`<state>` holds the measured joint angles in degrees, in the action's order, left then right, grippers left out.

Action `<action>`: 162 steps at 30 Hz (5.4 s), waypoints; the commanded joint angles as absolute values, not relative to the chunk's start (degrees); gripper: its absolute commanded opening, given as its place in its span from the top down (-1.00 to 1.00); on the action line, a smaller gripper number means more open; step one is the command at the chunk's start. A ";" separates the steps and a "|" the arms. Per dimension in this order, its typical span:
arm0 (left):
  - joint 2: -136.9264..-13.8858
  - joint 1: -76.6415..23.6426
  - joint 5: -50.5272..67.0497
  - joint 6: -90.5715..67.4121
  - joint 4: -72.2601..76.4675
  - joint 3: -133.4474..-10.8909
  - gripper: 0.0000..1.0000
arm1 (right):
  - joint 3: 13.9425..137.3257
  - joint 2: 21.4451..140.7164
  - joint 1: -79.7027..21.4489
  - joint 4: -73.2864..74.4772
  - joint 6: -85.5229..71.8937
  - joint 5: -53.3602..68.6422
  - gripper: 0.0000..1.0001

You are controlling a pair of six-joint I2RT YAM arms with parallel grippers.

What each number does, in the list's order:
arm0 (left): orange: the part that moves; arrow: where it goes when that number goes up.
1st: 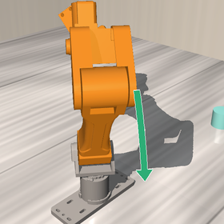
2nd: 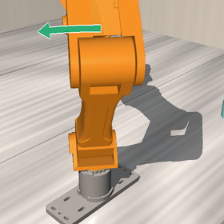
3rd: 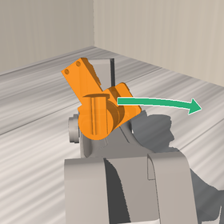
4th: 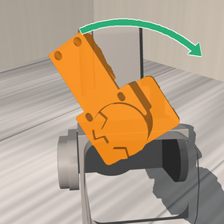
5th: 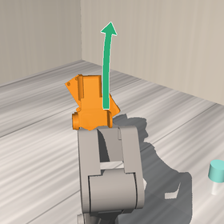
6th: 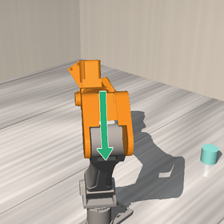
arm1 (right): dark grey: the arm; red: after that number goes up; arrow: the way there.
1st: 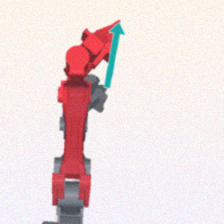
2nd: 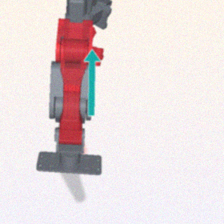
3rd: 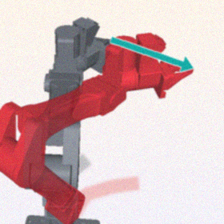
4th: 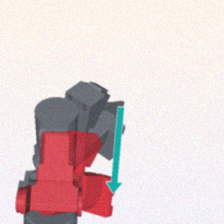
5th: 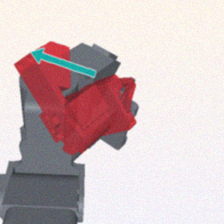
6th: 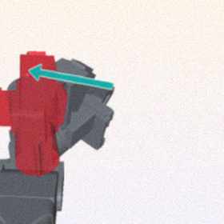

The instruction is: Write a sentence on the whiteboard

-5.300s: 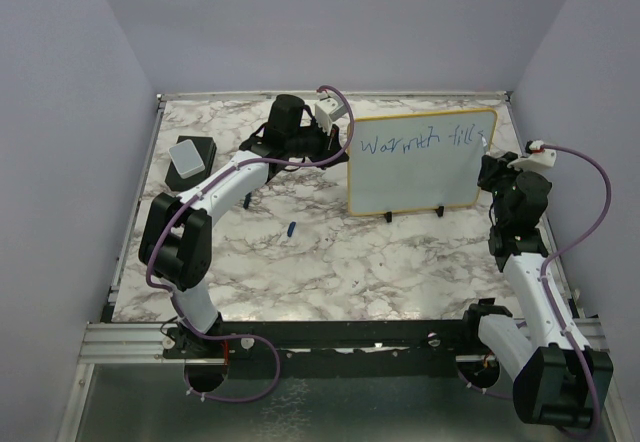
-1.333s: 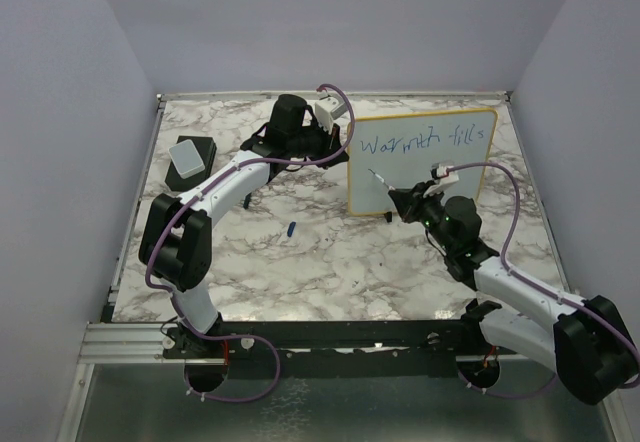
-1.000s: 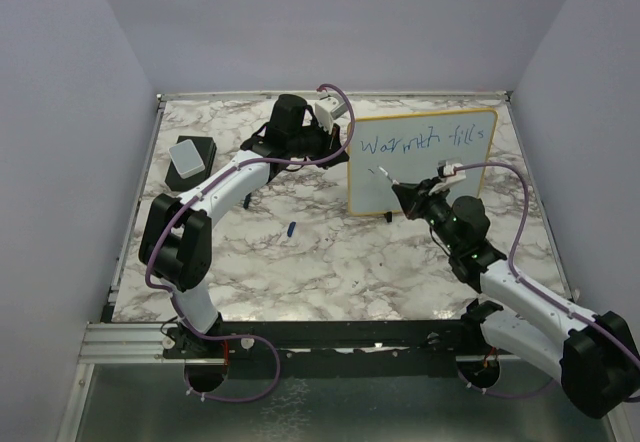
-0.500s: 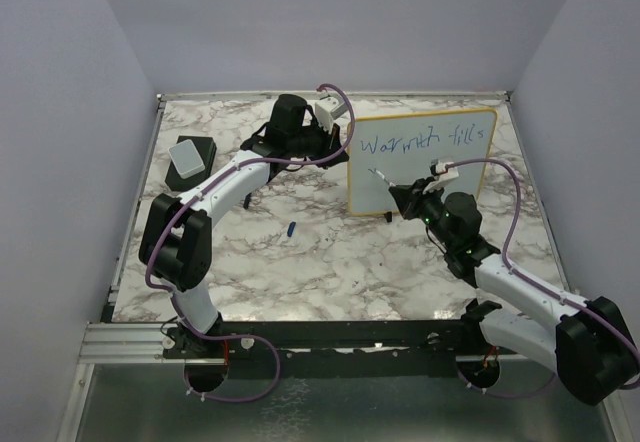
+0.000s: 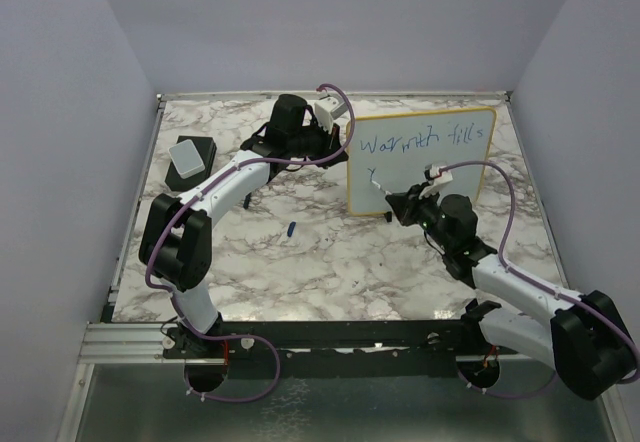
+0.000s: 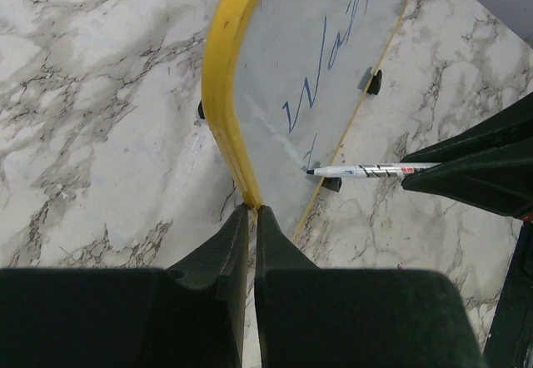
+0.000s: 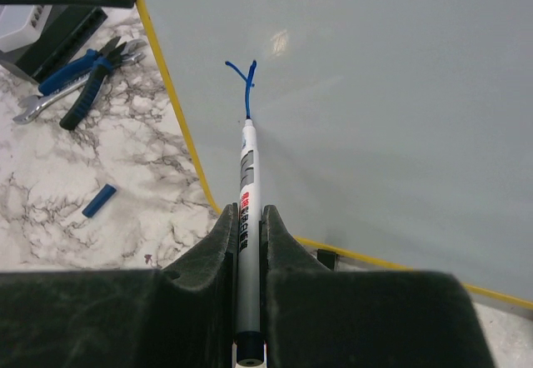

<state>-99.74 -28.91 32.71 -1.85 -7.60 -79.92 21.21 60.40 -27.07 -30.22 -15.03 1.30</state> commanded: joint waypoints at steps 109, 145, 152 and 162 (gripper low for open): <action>-100.05 -29.18 33.77 -0.80 -8.67 -81.12 1.00 | 23.00 55.71 -23.81 -24.39 -11.90 0.98 0.98; -99.79 -29.20 33.80 -0.79 -8.69 -81.10 1.00 | 21.27 58.06 -23.87 -23.66 -12.60 3.19 0.98; -99.73 -29.18 33.80 -0.81 -8.67 -81.11 1.00 | 21.27 57.84 -23.91 -22.70 -12.49 2.47 0.98; -99.71 -29.19 33.78 -0.70 -8.70 -81.11 1.00 | 21.36 56.63 -23.90 -21.93 -12.44 -1.39 0.98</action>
<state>-99.74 -28.91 32.80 -1.43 -7.88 -80.03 22.31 57.67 -24.01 -23.35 -12.84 3.31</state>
